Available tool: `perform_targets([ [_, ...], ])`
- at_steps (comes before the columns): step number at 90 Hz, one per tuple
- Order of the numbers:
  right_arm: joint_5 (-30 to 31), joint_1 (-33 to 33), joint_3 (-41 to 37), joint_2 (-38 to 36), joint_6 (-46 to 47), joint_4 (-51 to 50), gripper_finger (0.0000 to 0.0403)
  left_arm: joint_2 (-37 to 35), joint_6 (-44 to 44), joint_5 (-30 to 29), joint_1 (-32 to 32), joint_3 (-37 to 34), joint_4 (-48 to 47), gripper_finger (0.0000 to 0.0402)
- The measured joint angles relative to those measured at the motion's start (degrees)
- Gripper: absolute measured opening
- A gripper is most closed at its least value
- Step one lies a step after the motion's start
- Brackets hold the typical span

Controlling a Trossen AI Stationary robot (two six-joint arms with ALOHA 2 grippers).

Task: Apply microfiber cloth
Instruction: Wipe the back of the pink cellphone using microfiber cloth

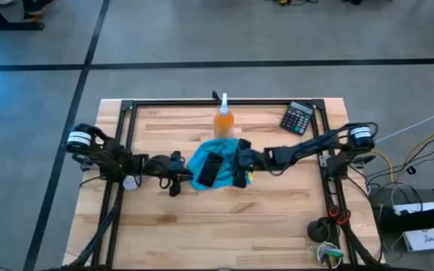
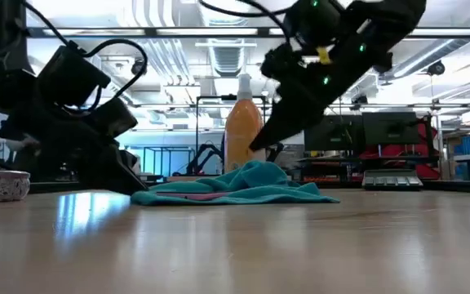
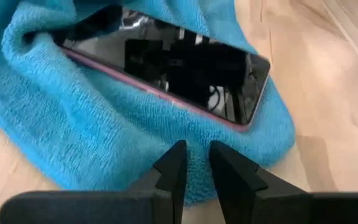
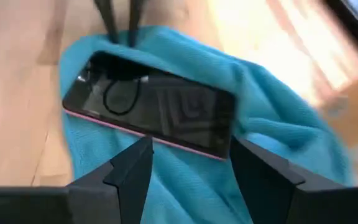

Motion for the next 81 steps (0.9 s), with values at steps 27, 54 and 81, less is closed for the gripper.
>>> perform_targets([
  [27,0.42,0.78,4.8,9.16,-7.36,1.5,0.0186,-0.49,1.75,0.81,-0.03,3.28,-5.75,0.0059],
  [54,3.2,1.05,14.8,14.76,-19.51,-10.02,0.0186,0.97,3.31,-5.88,-0.06,5.03,-6.31,0.0059],
  [81,7.13,2.99,22.07,15.78,-25.92,-25.81,0.0186,4.3,2.42,-5.31,-0.02,5.08,-5.5,0.0059],
])
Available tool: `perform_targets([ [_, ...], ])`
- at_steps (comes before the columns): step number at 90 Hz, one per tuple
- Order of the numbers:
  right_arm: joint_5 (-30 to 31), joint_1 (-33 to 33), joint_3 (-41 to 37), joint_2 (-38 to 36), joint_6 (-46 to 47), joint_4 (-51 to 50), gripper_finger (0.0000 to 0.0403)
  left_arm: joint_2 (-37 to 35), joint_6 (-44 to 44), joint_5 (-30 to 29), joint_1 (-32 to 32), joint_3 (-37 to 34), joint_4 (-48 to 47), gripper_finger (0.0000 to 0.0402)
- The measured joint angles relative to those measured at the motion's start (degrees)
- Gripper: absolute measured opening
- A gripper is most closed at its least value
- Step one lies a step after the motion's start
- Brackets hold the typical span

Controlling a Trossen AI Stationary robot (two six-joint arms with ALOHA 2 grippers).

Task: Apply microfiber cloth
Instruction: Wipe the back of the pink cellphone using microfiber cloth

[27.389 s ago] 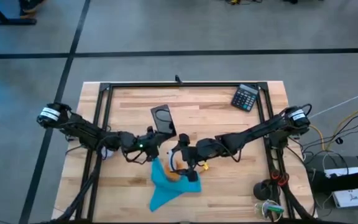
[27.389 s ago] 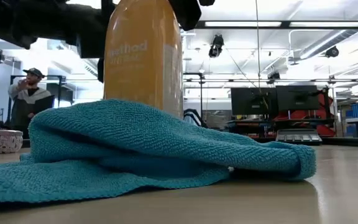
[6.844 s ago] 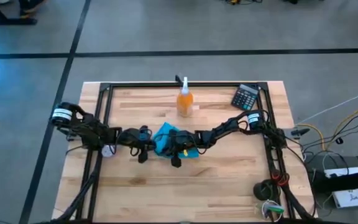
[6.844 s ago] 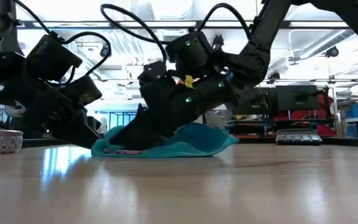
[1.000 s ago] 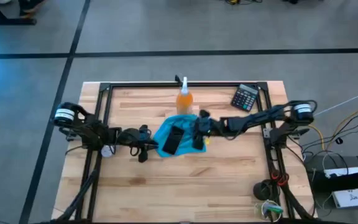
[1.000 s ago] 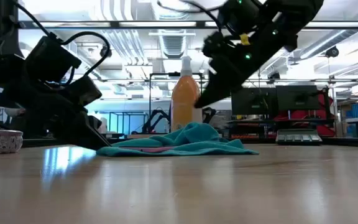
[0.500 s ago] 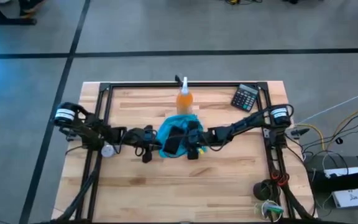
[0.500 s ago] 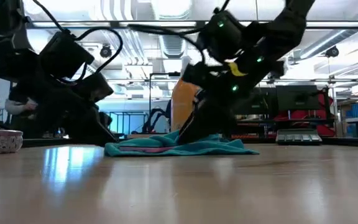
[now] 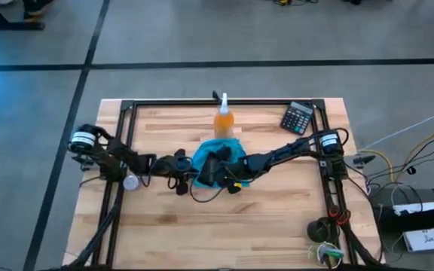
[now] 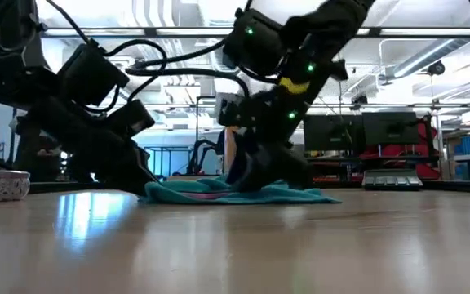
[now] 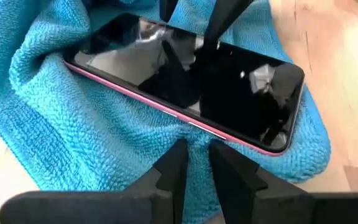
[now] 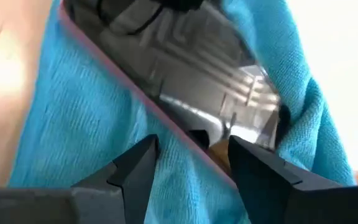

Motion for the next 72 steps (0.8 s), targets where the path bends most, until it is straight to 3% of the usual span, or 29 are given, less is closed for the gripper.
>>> perform_targets([
  [22,0.81,0.04,0.21,0.91,-4.07,6.53,0.0186,-0.04,0.27,0.36,0.0,-0.17,2.57,0.0059],
  [40,0.93,0.48,1.48,2.4,-5.4,5.77,0.0186,-0.02,0.81,0.5,0.0,-0.01,2.4,0.0059],
  [72,1.66,1.18,1.61,4.07,-5.78,6.88,0.0185,-0.51,1.18,0.65,-0.01,0.06,-3.54,0.0059],
])
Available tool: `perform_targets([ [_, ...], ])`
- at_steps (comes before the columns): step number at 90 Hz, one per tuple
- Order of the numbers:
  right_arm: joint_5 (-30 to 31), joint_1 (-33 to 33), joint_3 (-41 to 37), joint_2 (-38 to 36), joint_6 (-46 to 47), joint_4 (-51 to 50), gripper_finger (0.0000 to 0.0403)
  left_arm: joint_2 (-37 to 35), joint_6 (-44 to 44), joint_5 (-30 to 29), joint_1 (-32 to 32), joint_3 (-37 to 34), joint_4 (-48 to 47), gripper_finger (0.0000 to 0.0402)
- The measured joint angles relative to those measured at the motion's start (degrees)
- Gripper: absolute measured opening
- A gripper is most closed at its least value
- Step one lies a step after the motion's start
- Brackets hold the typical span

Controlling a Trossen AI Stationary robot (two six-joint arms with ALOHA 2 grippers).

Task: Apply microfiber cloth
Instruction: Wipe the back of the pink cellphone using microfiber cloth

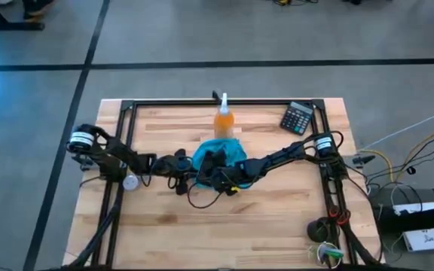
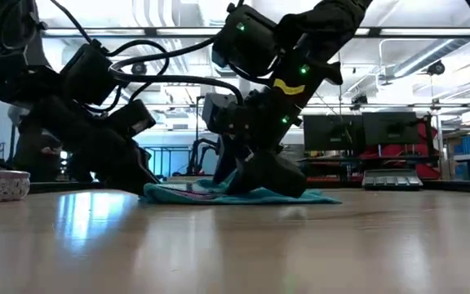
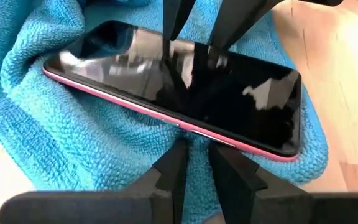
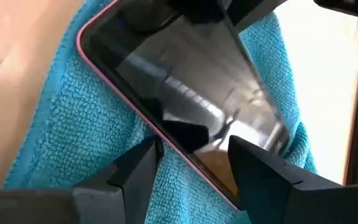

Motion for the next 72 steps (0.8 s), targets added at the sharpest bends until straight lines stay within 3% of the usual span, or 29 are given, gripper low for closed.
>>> perform_targets([
  [17,-0.92,0.0,-0.19,0.24,-3.89,5.34,0.0186,-0.23,0.53,-0.27,-0.01,0.44,0.04,0.0059],
  [50,3.82,1.0,3.6,-1.34,-3.88,1.11,0.0186,-0.25,-0.74,-0.58,-0.01,0.26,-1.48,0.0059],
  [72,-3.35,1.09,4.62,-2.03,0.13,2.78,0.0185,-0.25,-0.8,-0.6,-0.01,0.16,-1.17,0.0059],
])
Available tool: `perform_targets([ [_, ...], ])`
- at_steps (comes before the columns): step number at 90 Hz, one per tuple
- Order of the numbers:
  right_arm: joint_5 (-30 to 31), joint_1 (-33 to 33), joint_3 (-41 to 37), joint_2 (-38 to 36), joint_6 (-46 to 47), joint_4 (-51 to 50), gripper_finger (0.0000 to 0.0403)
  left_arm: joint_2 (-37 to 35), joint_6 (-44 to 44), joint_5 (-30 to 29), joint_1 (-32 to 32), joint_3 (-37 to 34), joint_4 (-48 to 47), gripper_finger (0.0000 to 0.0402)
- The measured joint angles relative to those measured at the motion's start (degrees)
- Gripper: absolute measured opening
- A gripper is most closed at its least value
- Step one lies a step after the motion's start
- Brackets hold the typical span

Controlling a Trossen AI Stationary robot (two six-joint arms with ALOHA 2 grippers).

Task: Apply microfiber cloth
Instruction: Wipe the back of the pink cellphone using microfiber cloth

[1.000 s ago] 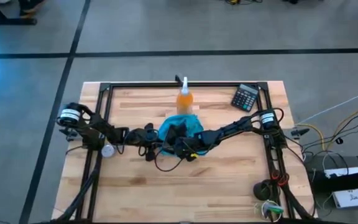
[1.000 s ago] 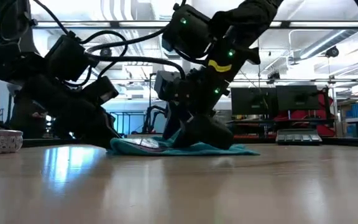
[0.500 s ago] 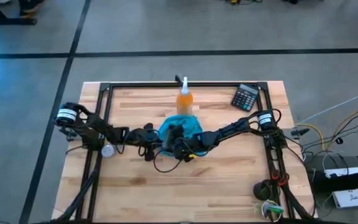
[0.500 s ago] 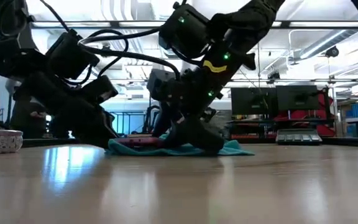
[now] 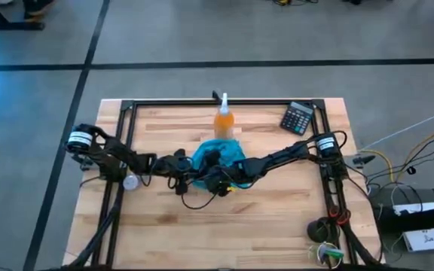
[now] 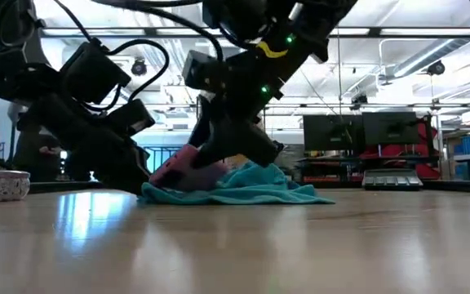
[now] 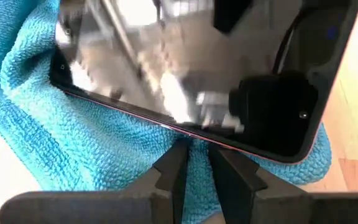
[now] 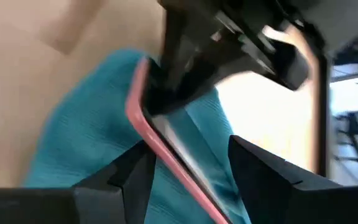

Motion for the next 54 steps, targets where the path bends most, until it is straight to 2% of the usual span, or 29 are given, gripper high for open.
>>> perform_targets([
  [9,-3.09,0.02,0.0,0.99,0.48,2.32,0.0185,0.03,0.02,0.0,0.0,-0.05,0.21,0.0059],
  [22,-3.75,0.0,-0.04,2.85,0.83,3.76,0.0177,0.04,0.13,0.02,0.0,-0.09,0.52,0.0059],
  [54,-1.17,-0.87,0.11,3.89,-0.17,4.03,0.0078,0.07,0.39,0.08,-0.04,-0.13,1.35,0.0059],
])
